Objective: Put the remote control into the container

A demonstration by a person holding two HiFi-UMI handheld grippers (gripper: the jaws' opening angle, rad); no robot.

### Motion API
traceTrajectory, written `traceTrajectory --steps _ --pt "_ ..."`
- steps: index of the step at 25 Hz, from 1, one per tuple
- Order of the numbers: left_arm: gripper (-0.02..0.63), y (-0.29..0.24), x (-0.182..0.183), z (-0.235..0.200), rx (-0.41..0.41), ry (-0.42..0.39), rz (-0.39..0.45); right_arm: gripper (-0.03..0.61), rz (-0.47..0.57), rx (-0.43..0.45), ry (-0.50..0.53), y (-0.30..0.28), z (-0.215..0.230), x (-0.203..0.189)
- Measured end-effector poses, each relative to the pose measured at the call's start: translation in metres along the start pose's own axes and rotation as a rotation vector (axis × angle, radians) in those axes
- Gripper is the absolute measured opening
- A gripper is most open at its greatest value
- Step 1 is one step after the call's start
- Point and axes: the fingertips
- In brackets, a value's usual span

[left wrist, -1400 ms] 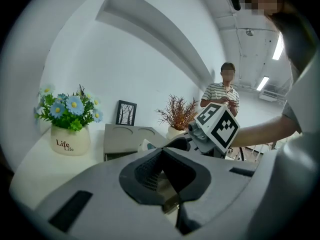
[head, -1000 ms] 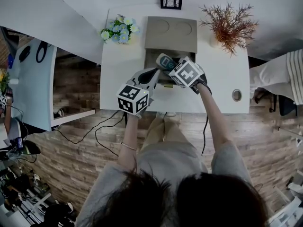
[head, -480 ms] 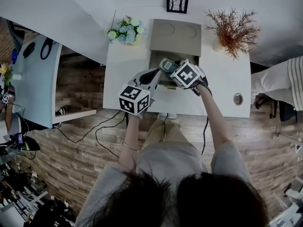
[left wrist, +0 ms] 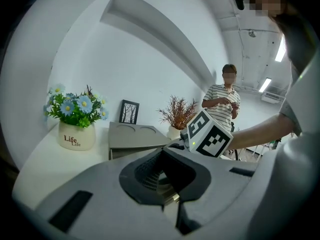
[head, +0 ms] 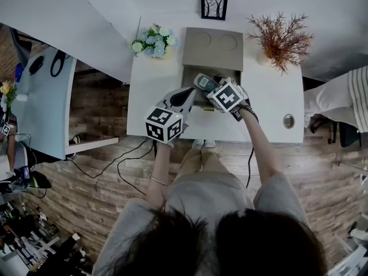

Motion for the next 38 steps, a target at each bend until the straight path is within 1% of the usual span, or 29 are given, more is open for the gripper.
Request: traceTrajectory --steps 7,10,13,15,16,21,23,25,26,29,34,38 --pt "0.003 0.003 0.002 0.008 -0.016 -0.003 0.01 0.287 0.084 0.007 -0.116 0.021 0.0 0.008" --pt "0.003 0.004 0.007 0.013 -0.024 -0.013 0.026 0.269 0.147 0.008 -0.186 0.036 -0.001 0.015" --pt "0.003 0.005 0.016 0.021 -0.037 -0.031 0.049 0.218 0.239 0.014 -0.276 0.056 -0.004 0.026" --pt "0.003 0.005 0.024 0.026 -0.05 -0.048 0.062 0.178 0.296 0.007 -0.318 0.071 -0.006 0.033" --pt "0.003 0.005 0.028 0.029 -0.057 -0.058 0.067 0.156 0.322 0.001 -0.333 0.078 -0.006 0.037" --pt "0.003 0.008 0.047 0.044 -0.083 -0.102 0.105 0.096 0.448 -0.031 -0.395 0.114 -0.003 0.052" --pt "0.003 0.01 0.056 0.051 -0.093 -0.123 0.125 0.053 0.499 -0.05 -0.411 0.13 -0.001 0.058" --pt "0.003 0.014 0.064 0.058 -0.101 -0.142 0.148 0.027 0.556 -0.055 -0.428 0.148 -0.001 0.064" --pt "0.003 0.016 0.068 0.062 -0.105 -0.15 0.16 0.009 0.586 -0.053 -0.434 0.157 -0.002 0.067" --pt "0.003 0.021 0.079 0.072 -0.12 -0.173 0.19 0.003 0.665 -0.058 -0.434 0.181 -0.001 0.077" --pt "0.003 0.022 0.086 0.084 -0.143 -0.206 0.205 0.0 0.754 -0.112 -0.339 0.216 -0.003 0.092" --pt "0.003 0.028 0.096 0.092 -0.147 -0.231 0.231 -0.002 0.816 -0.136 -0.291 0.237 -0.004 0.099"
Point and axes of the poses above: the fingertips, and each gripper's own axes: y backward along the fingers, z to its right, x out of its top, and after that the axes turned 8 degrees about -x, right-handed
